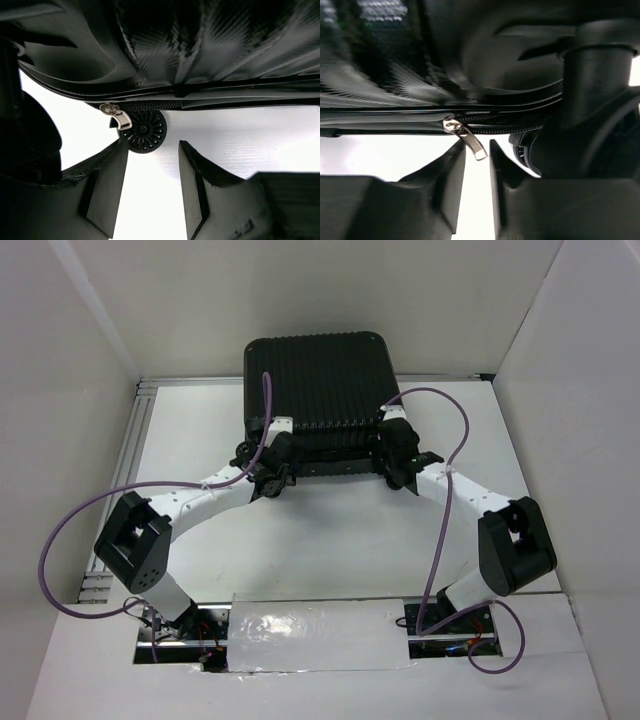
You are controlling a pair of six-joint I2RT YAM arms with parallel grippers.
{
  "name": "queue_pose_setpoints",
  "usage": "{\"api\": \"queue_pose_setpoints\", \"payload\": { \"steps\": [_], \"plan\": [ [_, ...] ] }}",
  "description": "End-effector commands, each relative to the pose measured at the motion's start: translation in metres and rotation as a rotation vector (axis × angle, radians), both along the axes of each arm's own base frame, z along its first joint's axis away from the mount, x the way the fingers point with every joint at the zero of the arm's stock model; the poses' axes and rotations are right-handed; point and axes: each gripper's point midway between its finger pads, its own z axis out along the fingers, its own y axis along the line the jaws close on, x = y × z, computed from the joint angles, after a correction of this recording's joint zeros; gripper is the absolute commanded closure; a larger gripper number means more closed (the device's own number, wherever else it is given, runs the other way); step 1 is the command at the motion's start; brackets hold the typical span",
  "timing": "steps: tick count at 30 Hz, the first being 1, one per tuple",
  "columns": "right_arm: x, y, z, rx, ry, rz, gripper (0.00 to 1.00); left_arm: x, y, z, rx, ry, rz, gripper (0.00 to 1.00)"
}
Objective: Pack the luggage
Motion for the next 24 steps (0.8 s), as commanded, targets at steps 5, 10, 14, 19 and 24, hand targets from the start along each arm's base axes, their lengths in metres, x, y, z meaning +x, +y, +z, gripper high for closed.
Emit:
{"api": "queue_pose_setpoints", "payload": {
  "steps": [5, 10, 14, 19, 24],
  "plan": [
    [0.011, 0.001, -0.007, 0.06, -0.029, 0.001, 0.81, 0.0, 0.025, -0.012, 0.06, 0.03, 0.061, 0.43],
    [0.012, -0.001, -0.001, 0.083, -0.045, -0.005, 1.0, -0.001, 0.028, -0.009, 0.037, 0.021, 0.085, 0.43],
    [0.008, -0.01, -0.002, 0.067, -0.023, -0.066, 1.0, -0.003, 0.03, -0.009, -0.021, 0.04, 0.108, 0.43],
    [0.002, -0.038, 0.007, -0.012, -0.025, -0.25, 1.0, -0.005, 0.034, -0.011, -0.034, 0.047, 0.118, 0.43],
    [0.003, -0.029, 0.008, -0.03, -0.037, -0.176, 1.0, -0.005, 0.034, -0.011, -0.034, 0.047, 0.118, 0.43]
  ]
}}
